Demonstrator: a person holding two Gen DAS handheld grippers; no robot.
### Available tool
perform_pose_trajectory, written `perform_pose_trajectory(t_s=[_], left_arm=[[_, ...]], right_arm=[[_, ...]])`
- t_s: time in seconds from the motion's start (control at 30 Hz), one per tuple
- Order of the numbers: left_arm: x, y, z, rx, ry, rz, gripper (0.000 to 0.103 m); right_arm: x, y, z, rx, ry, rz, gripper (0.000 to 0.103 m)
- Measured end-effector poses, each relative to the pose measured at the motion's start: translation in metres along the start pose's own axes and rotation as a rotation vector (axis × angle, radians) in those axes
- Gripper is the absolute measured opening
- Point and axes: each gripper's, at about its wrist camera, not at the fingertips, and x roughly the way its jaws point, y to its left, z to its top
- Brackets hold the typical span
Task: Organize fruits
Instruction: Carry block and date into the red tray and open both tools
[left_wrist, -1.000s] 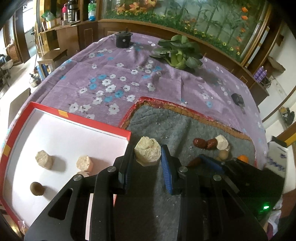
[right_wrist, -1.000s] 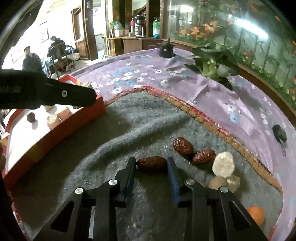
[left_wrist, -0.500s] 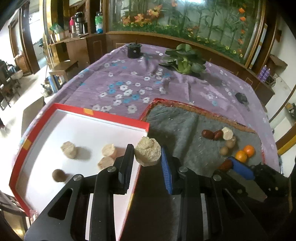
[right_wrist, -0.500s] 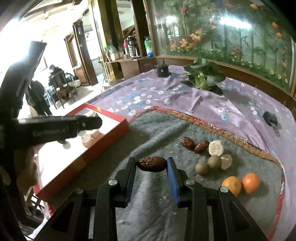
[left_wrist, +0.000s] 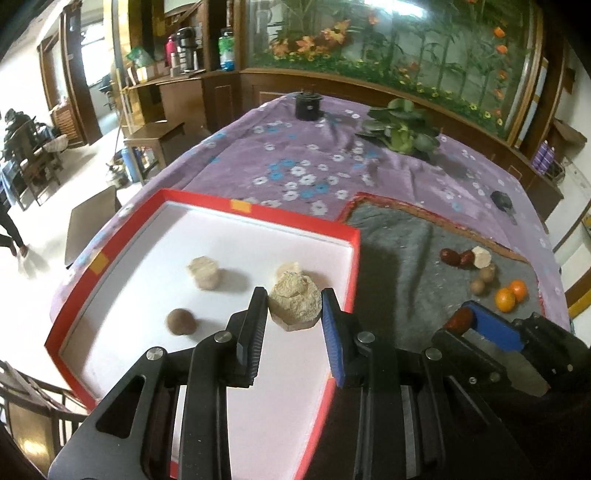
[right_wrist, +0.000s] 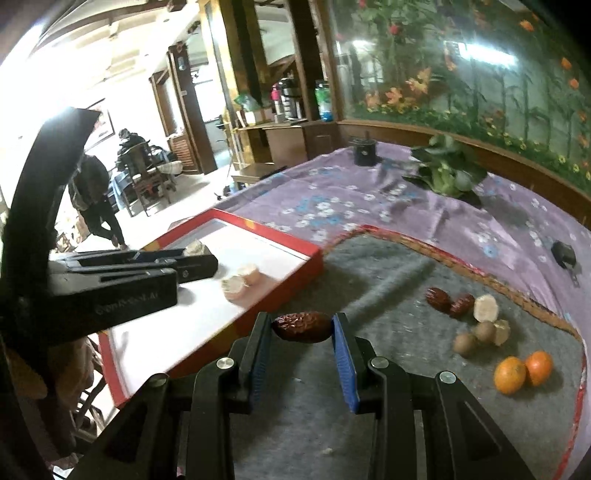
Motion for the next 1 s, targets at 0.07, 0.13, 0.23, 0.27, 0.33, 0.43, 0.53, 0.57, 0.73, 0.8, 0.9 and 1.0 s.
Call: perform_pose_trajectory(t_s=[0.07, 0.13, 0.23, 0.27, 0.33, 0.43, 0.53, 0.57, 0.73, 0.8, 0.9, 1.0], left_arm=[[-0.002, 0.007, -0.003, -0.01, 0.0, 0.004, 0.028], [-0.003, 0.016, -0.006, -0.023, 0.0, 0.009, 0.028], [-0.005, 0.028, -0.011, -0.041, 0.003, 0.018, 0.028], [-0.005, 0.031, -0.012, -0.046, 0.003, 0.02, 0.028], [-0.005, 0.038, -0.014, -0.056, 0.008, 0.023, 0.028], [-0.006, 0.049, -0.019, -0.072, 0.012, 0.031, 0.028], [-0.003, 0.059, -0.022, -0.09, 0.022, 0.038, 0.028], [-0.002, 0.061, -0.023, -0.093, 0.026, 0.04, 0.028], [0.004, 0.072, -0.029, -0.11, 0.043, 0.048, 0.028], [0.005, 0.077, -0.03, -0.116, 0.047, 0.047, 0.028], [0.006, 0.081, -0.031, -0.122, 0.052, 0.05, 0.028], [0.008, 0.084, -0.033, -0.119, 0.056, 0.057, 0.028]], right_arm=[[0.002, 0.008, 0.003, -0.011, 0.001, 0.009, 0.032], [0.004, 0.017, 0.006, -0.028, 0.001, 0.013, 0.032], [0.008, 0.028, 0.009, -0.046, 0.003, 0.003, 0.032], [0.009, 0.031, 0.01, -0.048, 0.003, 0.003, 0.032], [0.012, 0.036, 0.014, -0.047, 0.005, 0.004, 0.032], [0.017, 0.045, 0.017, -0.064, 0.009, 0.003, 0.032], [0.023, 0.055, 0.02, -0.088, 0.02, 0.005, 0.032], [0.025, 0.057, 0.021, -0.094, 0.023, 0.008, 0.032], [0.035, 0.069, 0.024, -0.116, 0.036, 0.022, 0.032], [0.039, 0.071, 0.025, -0.125, 0.042, 0.022, 0.032], [0.045, 0.075, 0.027, -0.131, 0.049, 0.03, 0.032], [0.052, 0.077, 0.028, -0.137, 0.058, 0.038, 0.032]])
